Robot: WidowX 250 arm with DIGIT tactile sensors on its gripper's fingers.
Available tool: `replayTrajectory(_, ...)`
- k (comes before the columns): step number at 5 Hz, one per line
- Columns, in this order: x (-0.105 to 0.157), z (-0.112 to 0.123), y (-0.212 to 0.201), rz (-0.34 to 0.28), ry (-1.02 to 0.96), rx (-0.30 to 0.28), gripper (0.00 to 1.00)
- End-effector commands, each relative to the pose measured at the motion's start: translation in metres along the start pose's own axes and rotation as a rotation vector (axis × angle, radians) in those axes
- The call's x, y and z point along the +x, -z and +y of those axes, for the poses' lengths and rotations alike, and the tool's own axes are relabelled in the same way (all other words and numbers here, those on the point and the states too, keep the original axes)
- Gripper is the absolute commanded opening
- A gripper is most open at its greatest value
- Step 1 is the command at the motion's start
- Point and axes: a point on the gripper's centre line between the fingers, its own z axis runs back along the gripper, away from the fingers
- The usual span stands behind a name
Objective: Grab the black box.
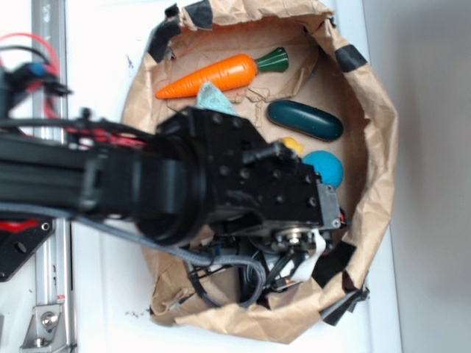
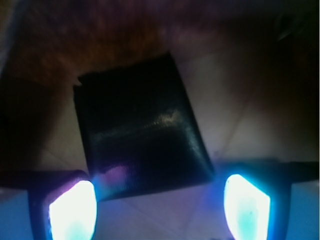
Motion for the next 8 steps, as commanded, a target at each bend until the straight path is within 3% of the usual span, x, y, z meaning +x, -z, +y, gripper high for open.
replayTrajectory(1, 0.024, -0.030, 0.005, -0.015, 0.138, 0.004, 1.00)
replayTrajectory(2, 0.021, -0.028, -0.001, -0.045, 0.117, 0.026, 1.00)
replayTrajectory(4, -0.026, -0.018, -0.053, -0.146, -0.032, 0.146, 1.00)
replayTrajectory(5, -0.034, -0.008, -0.069, -0.207, -0.045, 0.150, 1.00)
replayTrajectory(6, -0.025, -0.003, -0.066, -0.220, -0.029, 0.121, 1.00)
replayTrajectory(8, 0.000, -0.005, -0.042, -0.176, 0.065, 0.061, 1.00)
